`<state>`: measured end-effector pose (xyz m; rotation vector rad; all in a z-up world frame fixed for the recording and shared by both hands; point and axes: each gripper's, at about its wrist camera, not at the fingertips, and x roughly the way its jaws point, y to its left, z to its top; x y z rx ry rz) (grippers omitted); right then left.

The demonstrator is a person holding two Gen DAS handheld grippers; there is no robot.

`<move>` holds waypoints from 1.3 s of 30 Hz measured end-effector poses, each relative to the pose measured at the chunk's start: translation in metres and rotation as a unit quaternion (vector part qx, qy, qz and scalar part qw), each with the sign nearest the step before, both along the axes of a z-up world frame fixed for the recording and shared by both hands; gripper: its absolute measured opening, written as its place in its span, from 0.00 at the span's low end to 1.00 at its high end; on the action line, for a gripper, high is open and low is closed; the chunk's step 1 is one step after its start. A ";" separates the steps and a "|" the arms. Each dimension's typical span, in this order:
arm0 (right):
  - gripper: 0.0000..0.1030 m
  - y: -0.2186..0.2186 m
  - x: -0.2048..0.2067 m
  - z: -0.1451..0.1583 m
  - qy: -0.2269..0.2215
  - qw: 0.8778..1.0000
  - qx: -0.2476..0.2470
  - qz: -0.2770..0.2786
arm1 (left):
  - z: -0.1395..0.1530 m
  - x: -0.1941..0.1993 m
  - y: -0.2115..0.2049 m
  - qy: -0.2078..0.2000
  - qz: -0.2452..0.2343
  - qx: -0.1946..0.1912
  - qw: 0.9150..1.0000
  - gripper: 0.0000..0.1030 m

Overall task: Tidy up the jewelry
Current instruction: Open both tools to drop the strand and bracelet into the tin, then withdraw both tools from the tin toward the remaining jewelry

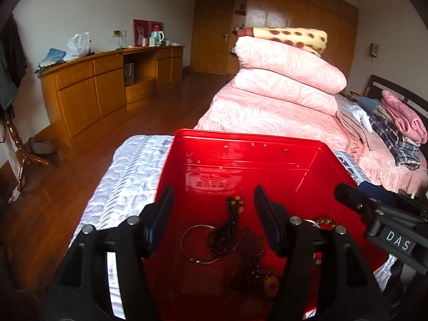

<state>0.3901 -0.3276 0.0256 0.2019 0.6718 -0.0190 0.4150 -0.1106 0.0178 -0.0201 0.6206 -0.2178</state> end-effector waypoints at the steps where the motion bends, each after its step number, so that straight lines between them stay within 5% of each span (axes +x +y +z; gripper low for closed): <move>1: 0.57 0.000 -0.003 0.001 -0.002 1.000 -0.002 0.000 | 0.001 -0.002 0.002 -0.002 0.004 0.003 1.000 0.58; 9: 0.69 0.016 -0.059 -0.002 -0.006 0.999 -0.043 0.005 | 0.009 -0.054 0.016 -0.019 0.018 0.017 1.000 0.67; 13: 0.81 0.024 -0.089 -0.010 -0.002 0.999 -0.053 0.004 | 0.008 -0.087 0.021 -0.028 0.016 0.023 0.999 0.85; 17: 0.88 0.024 -0.124 -0.009 -0.018 0.999 -0.043 0.006 | 0.002 -0.113 0.027 -0.028 0.009 0.029 0.999 0.91; 30: 0.94 0.027 -0.170 -0.032 0.015 0.997 -0.068 0.017 | -0.021 -0.174 0.040 -0.006 0.001 0.028 1.000 0.95; 39: 0.93 0.034 -0.171 -0.053 0.037 0.997 -0.037 0.050 | -0.036 -0.185 0.040 0.007 0.003 0.038 0.999 0.95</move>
